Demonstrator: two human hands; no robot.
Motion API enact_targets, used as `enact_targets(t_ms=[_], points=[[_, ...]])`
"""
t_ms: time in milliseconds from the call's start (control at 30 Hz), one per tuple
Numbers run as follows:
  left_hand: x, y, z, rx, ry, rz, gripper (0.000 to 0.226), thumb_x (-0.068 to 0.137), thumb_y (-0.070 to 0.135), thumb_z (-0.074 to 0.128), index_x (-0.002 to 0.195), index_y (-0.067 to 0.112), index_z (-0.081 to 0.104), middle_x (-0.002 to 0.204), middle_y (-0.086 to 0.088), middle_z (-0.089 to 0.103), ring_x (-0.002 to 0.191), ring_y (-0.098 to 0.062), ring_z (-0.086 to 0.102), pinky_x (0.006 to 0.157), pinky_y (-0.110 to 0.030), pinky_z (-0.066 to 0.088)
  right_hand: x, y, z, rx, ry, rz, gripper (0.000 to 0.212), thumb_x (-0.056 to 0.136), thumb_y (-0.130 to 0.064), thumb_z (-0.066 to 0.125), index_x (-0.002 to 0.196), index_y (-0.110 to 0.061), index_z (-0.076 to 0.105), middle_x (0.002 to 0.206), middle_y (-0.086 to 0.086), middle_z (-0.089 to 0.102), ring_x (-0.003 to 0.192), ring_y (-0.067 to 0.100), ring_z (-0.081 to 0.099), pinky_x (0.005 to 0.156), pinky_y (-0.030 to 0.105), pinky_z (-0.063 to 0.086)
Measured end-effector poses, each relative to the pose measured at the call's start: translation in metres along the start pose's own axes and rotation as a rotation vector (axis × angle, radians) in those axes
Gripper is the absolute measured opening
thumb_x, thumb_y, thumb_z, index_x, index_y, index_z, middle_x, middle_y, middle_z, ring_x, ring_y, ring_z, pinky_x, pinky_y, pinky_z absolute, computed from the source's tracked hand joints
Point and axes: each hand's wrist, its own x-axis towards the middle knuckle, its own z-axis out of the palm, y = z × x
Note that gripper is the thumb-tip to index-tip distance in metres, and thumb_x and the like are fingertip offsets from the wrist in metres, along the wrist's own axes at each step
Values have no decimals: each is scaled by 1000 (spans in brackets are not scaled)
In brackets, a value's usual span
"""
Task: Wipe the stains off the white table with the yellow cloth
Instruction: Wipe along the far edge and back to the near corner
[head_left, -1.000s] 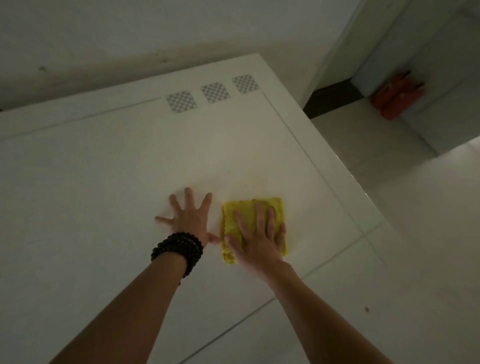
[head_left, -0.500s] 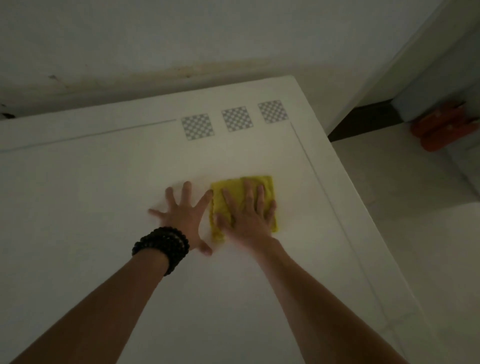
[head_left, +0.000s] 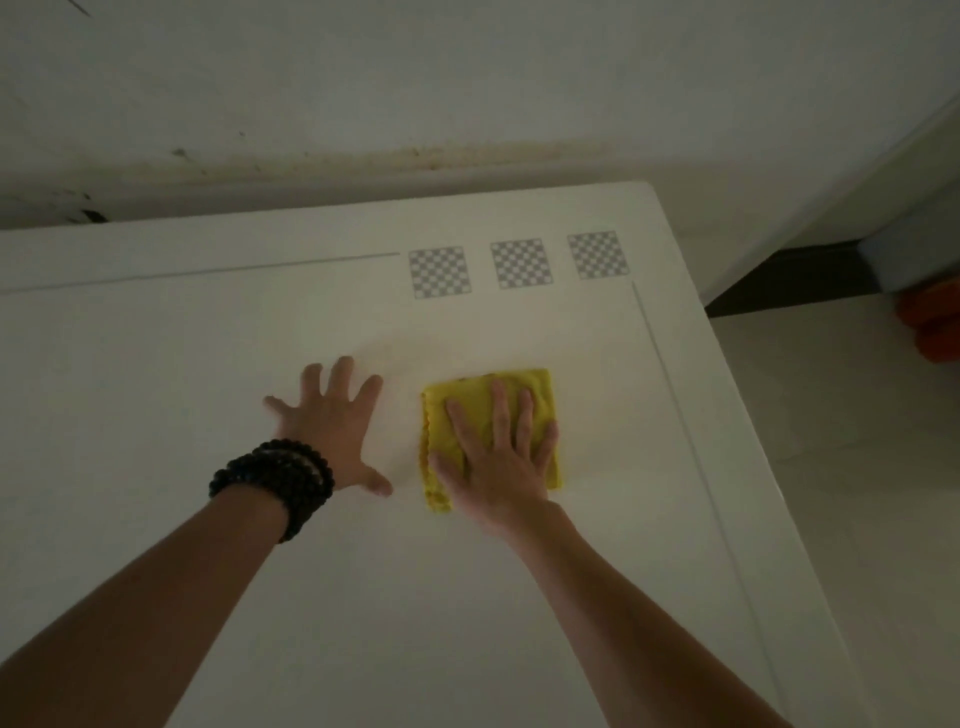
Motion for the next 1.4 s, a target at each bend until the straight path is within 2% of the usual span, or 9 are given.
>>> enact_targets(t_ms=[267, 467, 600, 800, 933, 1000, 1133, 1300, 1400], points=[[0, -2, 11, -88, -25, -49, 127, 58, 57, 84, 150, 39, -2, 160, 4, -20, 147, -35, -12, 103, -66, 34, 72, -36, -22, -13, 41, -71, 71, 96, -71, 24, 156, -48, -6, 165, 4, -31, 146, 35, -37, 111, 63, -25], [-10, 2, 17, -157, -16, -162, 125, 59, 58, 82, 146, 52, -7, 158, 0, -22, 144, -42, -15, 102, -76, 23, 26, -29, -5, -24, 0, -110, 70, 96, -70, 23, 156, -49, -7, 164, 2, -32, 144, 32, -41, 112, 63, -25], [-14, 1, 18, -263, -17, -196, 123, 60, 56, 83, 146, 54, -6, 160, 2, -20, 145, -40, -10, 101, -75, 27, -15, -22, 11, -56, -55, -135, 68, 96, -72, 20, 154, -52, -11, 162, 1, -36, 142, 30, -44, 110, 63, -27], [-15, -1, 19, -193, 27, -193, 122, 57, 68, 78, 145, 54, -5, 161, 3, -14, 145, -42, -6, 103, -78, 17, 19, -36, -1, -38, -6, -110, 67, 97, -70, 26, 155, -52, -2, 165, 2, -29, 145, 31, -39, 112, 62, -26], [-15, -8, 26, -269, -4, -270, 130, 53, 74, 75, 148, 46, -10, 159, -3, -23, 145, -42, -14, 104, -77, 15, 60, -51, -11, -58, 29, -121, 69, 97, -71, 22, 156, -50, -5, 165, 4, -29, 146, 34, -36, 112, 64, -23], [-20, -16, 32, -291, 5, -261, 128, 54, 78, 71, 149, 44, -10, 159, -2, -22, 146, -39, -12, 105, -73, 20, 69, -54, -13, -72, 36, -126, 69, 97, -71, 22, 156, -49, -6, 165, 4, -28, 147, 35, -34, 113, 65, -21], [-28, -63, 33, -289, 124, -205, 113, 58, 80, 66, 149, 43, 8, 159, 1, -1, 143, -30, 8, 105, -61, 30, 38, -52, 3, -102, 46, -175, 68, 96, -71, 20, 156, -50, -7, 166, 3, -26, 148, 32, -33, 114, 63, -21], [-36, -127, 45, -280, 53, -312, 124, 46, 82, 70, 144, 57, -2, 159, 9, -13, 144, -34, -3, 103, -70, 27, 16, -72, 22, -121, 42, -185, 78, 81, -76, 2, 155, -52, -4, 167, 2, -25, 148, 32, -32, 112, 59, -26], [-33, -126, 48, -355, 52, -310, 124, 49, 74, 77, 145, 57, -1, 160, 10, -16, 145, -35, -9, 102, -72, 28, 60, -102, 5, -122, 49, -224, 71, 90, -74, 14, 156, -51, -2, 167, 3, -23, 150, 34, -29, 114, 63, -20]])
